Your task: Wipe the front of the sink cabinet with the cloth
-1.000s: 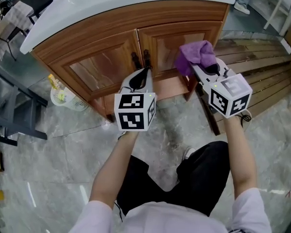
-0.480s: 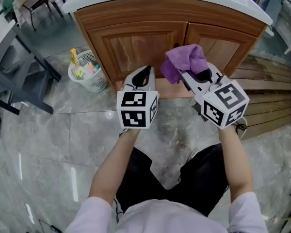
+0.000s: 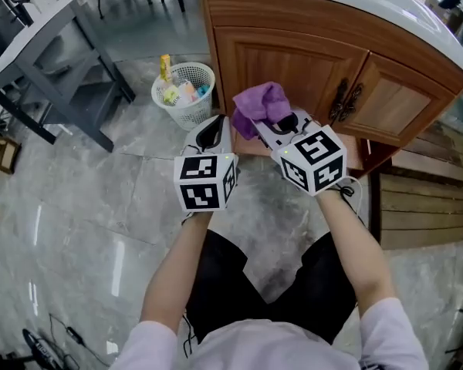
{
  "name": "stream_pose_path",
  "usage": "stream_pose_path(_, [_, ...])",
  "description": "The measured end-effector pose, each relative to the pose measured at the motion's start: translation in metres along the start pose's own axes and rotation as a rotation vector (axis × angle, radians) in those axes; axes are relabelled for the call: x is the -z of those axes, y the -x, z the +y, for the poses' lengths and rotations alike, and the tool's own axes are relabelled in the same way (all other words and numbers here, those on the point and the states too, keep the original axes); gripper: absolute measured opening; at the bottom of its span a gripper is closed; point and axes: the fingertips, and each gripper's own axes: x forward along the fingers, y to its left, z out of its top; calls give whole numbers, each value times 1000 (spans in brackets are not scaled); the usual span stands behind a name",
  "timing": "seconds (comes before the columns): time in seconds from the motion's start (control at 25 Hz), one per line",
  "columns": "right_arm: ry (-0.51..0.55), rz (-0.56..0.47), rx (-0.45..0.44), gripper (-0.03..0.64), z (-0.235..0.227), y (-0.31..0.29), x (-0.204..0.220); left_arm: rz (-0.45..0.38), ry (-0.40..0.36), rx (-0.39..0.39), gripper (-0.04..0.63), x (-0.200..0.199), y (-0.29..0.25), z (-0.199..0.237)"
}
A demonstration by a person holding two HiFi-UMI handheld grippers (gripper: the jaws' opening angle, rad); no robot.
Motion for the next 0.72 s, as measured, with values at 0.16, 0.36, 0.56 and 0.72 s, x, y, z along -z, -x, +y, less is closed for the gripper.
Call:
stream_pose_path(0.16, [40,1,-12,72,18,-42,13,10,10,-55,6,9,23,28])
stream_pose_path(0.36, [88,17,-4,72,25,-63,19,13,21,-88,6,18,38,43])
stream_pose_path(0.56, [91,32,2,72,23,-58,27,12,26,-71,6,24,36,34])
stream_pose_path(0.72, [98,37,21,72,11,-44,30,9,19,-38,6,24,25,16])
